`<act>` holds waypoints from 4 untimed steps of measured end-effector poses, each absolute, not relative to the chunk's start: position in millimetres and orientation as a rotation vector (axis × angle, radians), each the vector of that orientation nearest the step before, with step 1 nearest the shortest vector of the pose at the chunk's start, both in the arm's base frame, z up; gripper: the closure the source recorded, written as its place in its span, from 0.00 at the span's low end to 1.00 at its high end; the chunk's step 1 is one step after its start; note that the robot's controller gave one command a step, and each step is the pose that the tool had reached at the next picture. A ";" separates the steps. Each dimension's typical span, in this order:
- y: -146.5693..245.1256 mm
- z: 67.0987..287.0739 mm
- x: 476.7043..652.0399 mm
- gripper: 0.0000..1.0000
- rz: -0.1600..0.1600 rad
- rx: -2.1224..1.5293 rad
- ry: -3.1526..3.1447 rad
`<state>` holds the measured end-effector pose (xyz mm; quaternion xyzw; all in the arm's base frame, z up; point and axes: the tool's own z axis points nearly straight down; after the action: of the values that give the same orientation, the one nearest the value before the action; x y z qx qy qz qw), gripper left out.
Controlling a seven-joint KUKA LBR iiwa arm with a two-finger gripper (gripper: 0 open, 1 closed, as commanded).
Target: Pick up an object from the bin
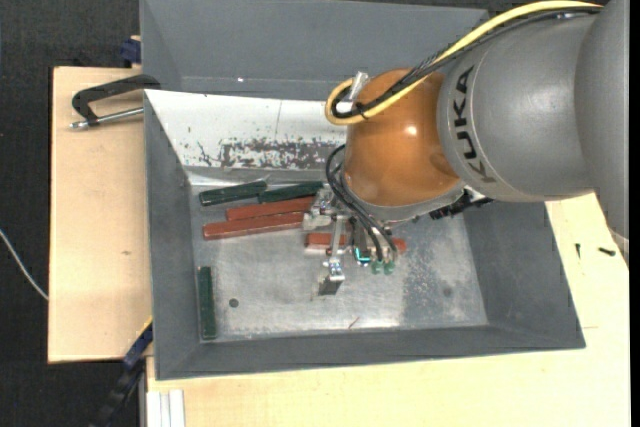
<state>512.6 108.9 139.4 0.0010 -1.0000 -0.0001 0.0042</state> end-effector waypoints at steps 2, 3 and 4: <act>105.8 103.5 561.3 0.00 -0.007 -0.071 -3.154; 99.2 82.0 589.9 1.00 -0.015 -0.167 -3.156; 99.1 82.0 589.9 1.00 -0.015 -0.167 -3.156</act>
Offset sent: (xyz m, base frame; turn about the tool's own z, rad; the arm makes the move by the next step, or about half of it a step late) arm 0.0683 -0.0075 -0.0651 0.0737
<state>589.9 99.1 82.0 -0.0529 -0.9985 -0.0049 -0.0095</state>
